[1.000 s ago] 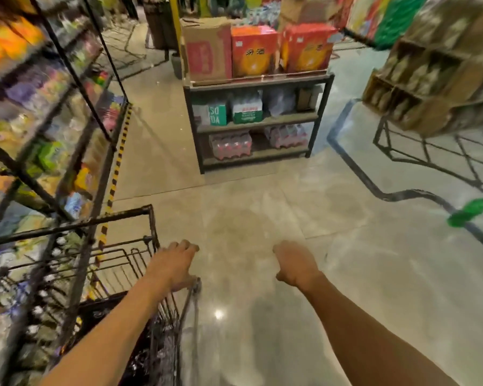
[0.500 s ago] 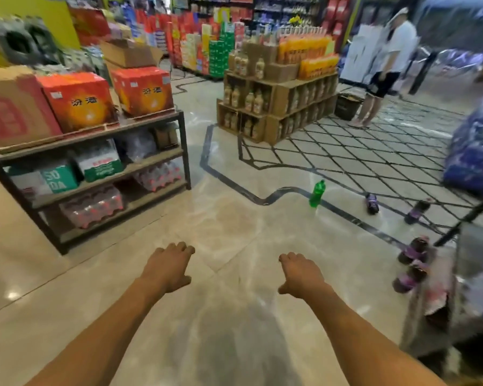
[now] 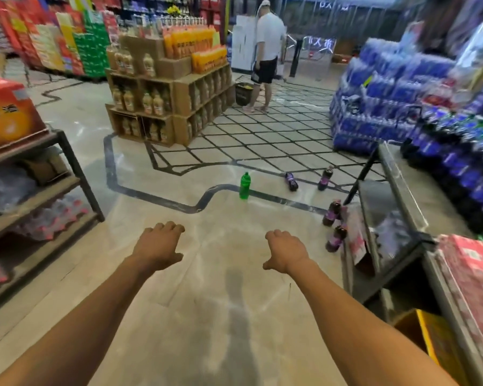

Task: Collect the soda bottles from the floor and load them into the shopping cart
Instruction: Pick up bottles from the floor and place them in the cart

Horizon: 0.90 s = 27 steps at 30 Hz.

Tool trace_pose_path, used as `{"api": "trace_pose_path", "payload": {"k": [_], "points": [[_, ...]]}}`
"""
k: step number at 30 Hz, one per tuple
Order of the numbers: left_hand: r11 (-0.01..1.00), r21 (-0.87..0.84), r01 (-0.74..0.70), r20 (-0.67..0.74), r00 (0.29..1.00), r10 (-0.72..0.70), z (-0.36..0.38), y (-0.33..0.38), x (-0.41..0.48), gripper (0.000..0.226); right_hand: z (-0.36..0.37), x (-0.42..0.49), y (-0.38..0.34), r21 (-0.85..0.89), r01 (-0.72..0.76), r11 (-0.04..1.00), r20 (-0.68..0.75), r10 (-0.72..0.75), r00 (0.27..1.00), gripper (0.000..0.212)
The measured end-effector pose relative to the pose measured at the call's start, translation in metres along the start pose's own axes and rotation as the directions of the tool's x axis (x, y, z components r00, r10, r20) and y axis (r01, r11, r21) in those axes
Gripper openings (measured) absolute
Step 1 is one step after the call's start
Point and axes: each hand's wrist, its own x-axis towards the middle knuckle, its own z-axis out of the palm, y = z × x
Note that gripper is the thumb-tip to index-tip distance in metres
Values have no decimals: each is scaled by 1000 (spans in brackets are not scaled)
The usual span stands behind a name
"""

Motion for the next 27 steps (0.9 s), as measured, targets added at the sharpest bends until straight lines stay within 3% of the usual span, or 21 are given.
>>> {"api": "trace_pose_path", "payload": {"k": [6,16,27], "points": [[994,32,-103,-5,995,103,-11,12,110,70,-16,77,36,31,-69,997,12,69,998,82],[986,72,-150,-43,987,153,-40,28,284,66,-59,217,101,60,-112,992,40,109,993,85],[976,44,-215,-38,975,217,-48,-6,466,71,-87,393,108,47,-126,991,66,122,990,84]]}}
